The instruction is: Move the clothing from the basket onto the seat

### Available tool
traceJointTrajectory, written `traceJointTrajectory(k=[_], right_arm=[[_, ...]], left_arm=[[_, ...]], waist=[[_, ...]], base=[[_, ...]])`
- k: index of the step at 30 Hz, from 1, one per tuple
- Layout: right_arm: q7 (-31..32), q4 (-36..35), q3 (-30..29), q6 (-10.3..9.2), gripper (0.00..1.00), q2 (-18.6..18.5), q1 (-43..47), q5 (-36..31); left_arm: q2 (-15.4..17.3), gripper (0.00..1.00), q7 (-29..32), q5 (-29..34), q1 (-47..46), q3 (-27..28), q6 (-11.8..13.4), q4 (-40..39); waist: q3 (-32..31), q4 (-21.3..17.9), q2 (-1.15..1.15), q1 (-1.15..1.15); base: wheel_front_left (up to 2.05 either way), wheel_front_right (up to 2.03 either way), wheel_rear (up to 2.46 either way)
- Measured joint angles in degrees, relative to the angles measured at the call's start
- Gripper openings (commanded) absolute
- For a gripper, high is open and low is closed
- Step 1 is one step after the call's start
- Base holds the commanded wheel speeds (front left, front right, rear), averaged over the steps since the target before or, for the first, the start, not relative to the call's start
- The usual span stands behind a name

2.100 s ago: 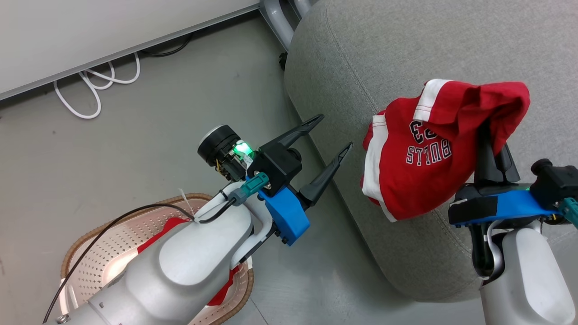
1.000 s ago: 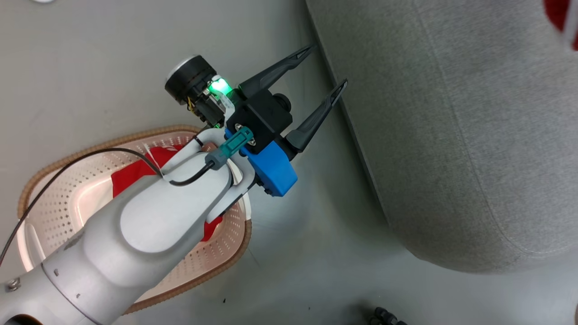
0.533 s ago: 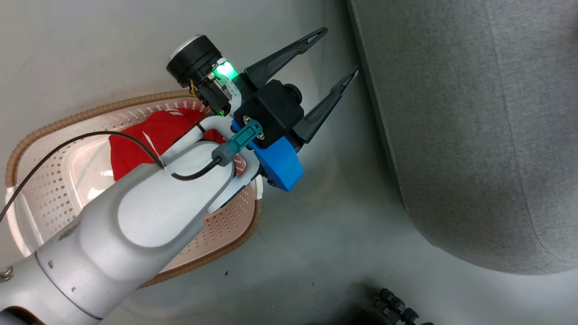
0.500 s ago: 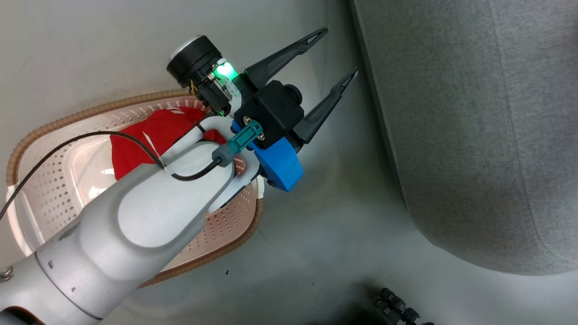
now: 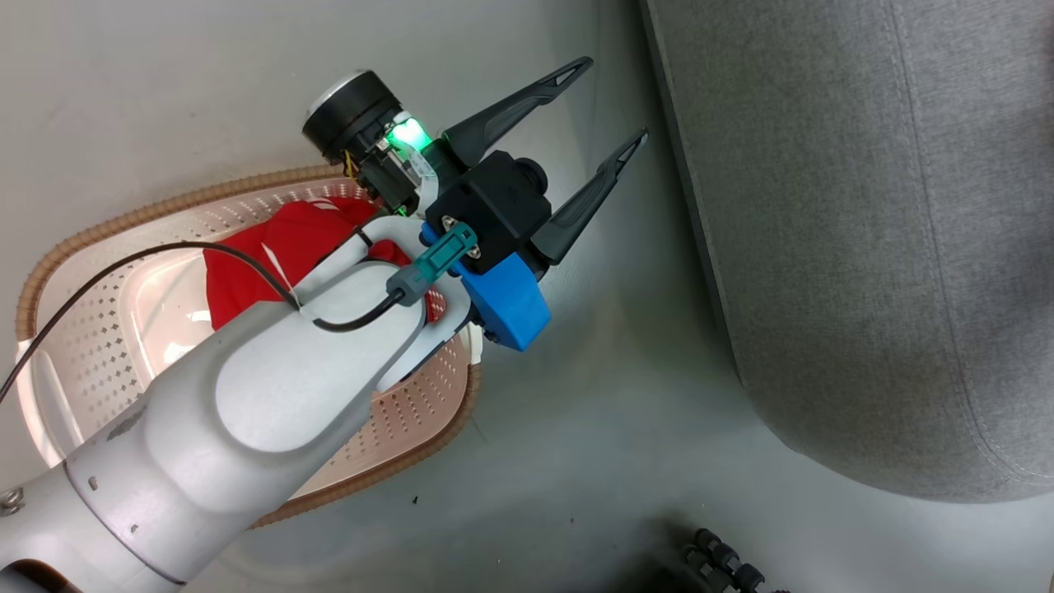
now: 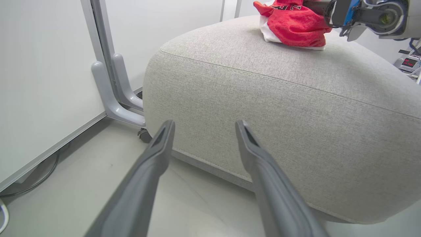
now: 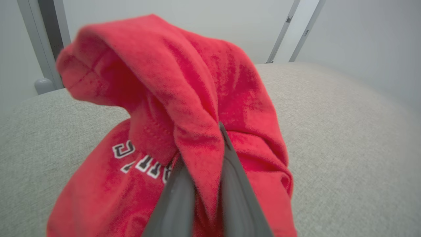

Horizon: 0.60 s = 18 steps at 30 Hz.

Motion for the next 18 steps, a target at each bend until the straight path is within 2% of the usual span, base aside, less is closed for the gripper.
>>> traceJointTrajectory(k=[8, 18], right_arm=[[0.00, -5.77, 2.37, 0.01, 1.00, 0.78, 7.09, -1.02], [-0.01, -16.33, 6.05, 0.00, 1.00, 4.20, 18.44, -2.68]], left_arm=[[-1.03, 1.00, -2.25, -1.20, 1.51, 0.00, 0.23, 1.67], [-2.42, 1.00, -5.56, -4.13, 7.16, 1.96, 1.49, 4.91]], waist=[[-3.76, 0.20, 0.00, 0.00], [-11.76, 1.19, 0.00, 0.00]], base=[[0.00, 0.00, 0.00], [0.00, 0.00, 0.00]])
